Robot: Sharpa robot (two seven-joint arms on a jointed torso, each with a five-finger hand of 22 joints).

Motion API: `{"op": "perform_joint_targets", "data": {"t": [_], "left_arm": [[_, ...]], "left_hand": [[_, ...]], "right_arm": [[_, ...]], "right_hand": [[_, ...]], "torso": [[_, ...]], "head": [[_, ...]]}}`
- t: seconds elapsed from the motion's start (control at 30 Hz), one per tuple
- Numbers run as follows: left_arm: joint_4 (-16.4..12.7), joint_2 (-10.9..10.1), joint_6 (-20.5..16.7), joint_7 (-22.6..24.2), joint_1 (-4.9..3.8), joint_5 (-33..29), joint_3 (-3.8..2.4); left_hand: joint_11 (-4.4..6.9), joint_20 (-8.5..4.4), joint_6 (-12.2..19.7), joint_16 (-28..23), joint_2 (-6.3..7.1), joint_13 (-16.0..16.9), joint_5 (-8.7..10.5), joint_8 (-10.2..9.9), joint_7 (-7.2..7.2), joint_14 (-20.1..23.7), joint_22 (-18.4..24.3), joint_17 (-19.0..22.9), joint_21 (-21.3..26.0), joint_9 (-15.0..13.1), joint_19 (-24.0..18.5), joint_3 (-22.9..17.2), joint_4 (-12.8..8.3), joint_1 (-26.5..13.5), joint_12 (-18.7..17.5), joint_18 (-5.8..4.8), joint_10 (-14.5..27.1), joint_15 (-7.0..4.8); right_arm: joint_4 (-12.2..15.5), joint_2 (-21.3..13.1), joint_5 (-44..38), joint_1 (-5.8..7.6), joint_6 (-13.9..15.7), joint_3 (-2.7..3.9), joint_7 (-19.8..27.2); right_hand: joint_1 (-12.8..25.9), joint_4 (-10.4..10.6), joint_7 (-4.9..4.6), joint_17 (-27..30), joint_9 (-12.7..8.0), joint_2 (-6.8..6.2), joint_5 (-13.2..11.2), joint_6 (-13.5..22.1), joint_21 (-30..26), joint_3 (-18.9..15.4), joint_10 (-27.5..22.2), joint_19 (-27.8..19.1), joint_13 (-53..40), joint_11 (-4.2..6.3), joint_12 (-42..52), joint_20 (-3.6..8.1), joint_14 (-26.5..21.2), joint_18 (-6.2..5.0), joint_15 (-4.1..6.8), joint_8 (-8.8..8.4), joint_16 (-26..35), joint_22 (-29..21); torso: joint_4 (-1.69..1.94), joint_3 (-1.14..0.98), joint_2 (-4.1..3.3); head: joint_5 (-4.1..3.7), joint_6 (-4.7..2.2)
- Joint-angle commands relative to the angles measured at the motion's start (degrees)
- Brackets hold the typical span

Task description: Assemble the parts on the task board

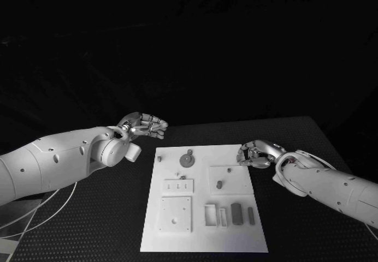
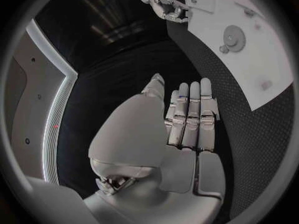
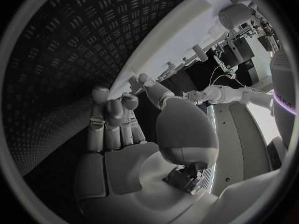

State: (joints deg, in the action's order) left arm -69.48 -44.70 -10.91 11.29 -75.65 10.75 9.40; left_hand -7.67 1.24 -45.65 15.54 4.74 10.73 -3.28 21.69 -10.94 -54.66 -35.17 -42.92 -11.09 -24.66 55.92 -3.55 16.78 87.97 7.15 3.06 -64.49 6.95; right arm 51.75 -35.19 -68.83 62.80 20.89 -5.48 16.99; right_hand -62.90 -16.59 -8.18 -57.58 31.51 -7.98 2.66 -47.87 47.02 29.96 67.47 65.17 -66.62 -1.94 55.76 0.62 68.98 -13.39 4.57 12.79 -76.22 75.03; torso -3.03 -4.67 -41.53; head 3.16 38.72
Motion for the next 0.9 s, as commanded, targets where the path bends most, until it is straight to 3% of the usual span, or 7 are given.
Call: {"op": "perform_joint_targets", "data": {"t": [0.03,0.23,0.9], "left_arm": [[-0.22,-0.07,0.53,0.20,-0.04,0.26,-0.05],[-0.35,-0.14,0.51,0.17,-0.06,0.26,-0.05],[-0.38,-0.14,0.67,0.06,-0.07,0.26,-0.06]], "left_hand": [[-0.03,0.10,0.35,-0.40,0.17,-0.04,0.31,-0.23,-0.08,-0.02,-0.08,-0.10,0.39,0.06,-0.06,0.26,-0.11,-0.62,-0.31,1.13,0.13,0.14],[-0.04,0.11,0.39,-0.42,0.22,-0.05,0.31,-0.27,-0.10,-0.02,-0.09,-0.11,0.40,0.07,-0.06,0.26,-0.10,-0.63,-0.34,1.12,0.14,0.15],[-0.05,0.12,0.44,-0.48,0.26,-0.05,0.31,-0.32,-0.13,-0.02,-0.10,-0.15,0.42,0.07,-0.05,0.23,-0.07,-0.66,-0.40,1.12,0.14,0.16]], "right_arm": [[0.06,0.22,0.35,-0.33,-0.92,0.01,0.75],[-0.27,0.65,0.36,-0.46,-1.23,0.01,0.69],[-0.95,1.06,0.43,-0.47,-0.71,0.01,0.52]], "right_hand": [[0.09,0.00,-0.03,-0.08,0.21,0.85,0.09,-1.13,0.16,-0.32,-0.17,-0.10,-0.07,0.25,0.39,-0.15,-0.01,-1.61,-0.13,0.55,-0.42,0.94],[0.20,0.01,-0.06,-0.09,0.35,1.21,0.09,-1.75,0.25,-0.34,-0.13,-0.11,-0.05,0.23,0.48,-0.11,0.01,-1.61,-0.11,0.88,-0.49,0.97],[0.40,0.00,0.23,-0.09,0.63,2.29,0.08,-3.20,0.53,-0.31,0.20,-0.01,0.04,0.47,0.73,0.00,0.22,-1.61,0.06,1.59,-0.71,0.99]], "torso": [[-0.07,-0.05,-0.03],[-0.07,-0.04,0.00],[-0.10,-0.08,0.04]], "head": [[0.10,0.18],[0.76,0.49],[1.01,0.75]]}}
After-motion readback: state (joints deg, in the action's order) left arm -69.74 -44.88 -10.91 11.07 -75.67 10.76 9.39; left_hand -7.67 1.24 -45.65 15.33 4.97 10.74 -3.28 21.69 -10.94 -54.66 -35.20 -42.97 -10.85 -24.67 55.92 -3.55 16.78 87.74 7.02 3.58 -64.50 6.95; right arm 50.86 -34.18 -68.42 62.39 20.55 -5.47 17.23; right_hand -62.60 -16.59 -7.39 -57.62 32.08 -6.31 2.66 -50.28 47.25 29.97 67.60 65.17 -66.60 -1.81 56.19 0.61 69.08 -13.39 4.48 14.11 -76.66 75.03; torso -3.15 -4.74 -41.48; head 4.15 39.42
